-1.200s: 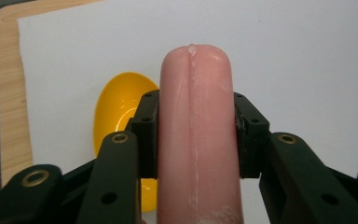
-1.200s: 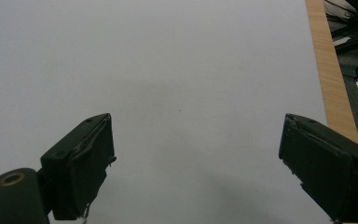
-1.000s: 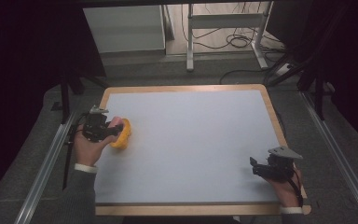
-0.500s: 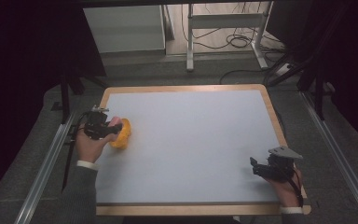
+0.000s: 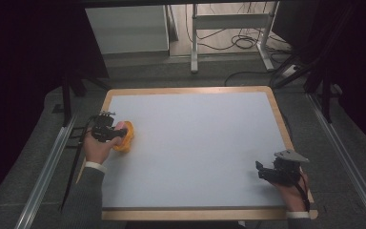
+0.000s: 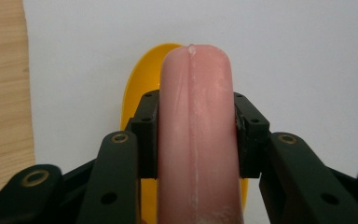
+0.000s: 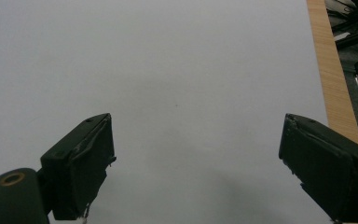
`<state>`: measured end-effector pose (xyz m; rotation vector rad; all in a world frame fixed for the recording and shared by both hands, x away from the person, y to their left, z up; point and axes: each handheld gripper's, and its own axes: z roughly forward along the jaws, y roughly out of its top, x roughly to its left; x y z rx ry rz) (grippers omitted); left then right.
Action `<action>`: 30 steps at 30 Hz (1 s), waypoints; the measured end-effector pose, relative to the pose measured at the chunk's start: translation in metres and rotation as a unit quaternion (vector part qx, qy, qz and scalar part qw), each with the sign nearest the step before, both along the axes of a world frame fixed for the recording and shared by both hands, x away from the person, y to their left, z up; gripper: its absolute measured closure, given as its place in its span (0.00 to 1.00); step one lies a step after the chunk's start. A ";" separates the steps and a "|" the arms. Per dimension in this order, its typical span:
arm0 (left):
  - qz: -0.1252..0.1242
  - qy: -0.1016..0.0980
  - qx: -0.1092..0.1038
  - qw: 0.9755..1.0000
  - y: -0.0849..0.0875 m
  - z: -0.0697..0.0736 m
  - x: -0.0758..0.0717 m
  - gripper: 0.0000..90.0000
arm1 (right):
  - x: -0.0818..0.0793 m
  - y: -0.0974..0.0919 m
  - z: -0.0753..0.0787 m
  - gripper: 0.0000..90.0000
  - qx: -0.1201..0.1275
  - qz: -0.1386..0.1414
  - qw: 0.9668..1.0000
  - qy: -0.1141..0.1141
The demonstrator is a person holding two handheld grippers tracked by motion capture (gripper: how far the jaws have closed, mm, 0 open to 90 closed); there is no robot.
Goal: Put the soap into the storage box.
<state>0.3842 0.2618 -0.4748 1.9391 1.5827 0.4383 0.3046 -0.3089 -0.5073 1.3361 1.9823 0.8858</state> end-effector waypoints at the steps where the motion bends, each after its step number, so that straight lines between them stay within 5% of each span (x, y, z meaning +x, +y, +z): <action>1: 0.000 0.001 0.000 1.000 0.000 -0.001 0.001 0.67 | 0.000 0.000 0.000 0.11 0.000 0.000 1.000 0.000; 17: -0.005 0.015 0.004 1.000 -0.004 -0.015 0.006 0.66 | 0.000 0.000 0.000 0.11 -0.002 0.000 1.000 -0.002; 23: -0.003 -0.027 0.000 1.000 0.001 0.003 -0.004 0.41 | 0.000 0.000 0.000 0.11 -0.002 -0.001 1.000 -0.002; 30: -0.022 -0.067 -0.027 0.997 0.007 0.019 -0.028 0.31 | -0.001 0.002 0.001 0.11 -0.003 0.001 1.000 -0.003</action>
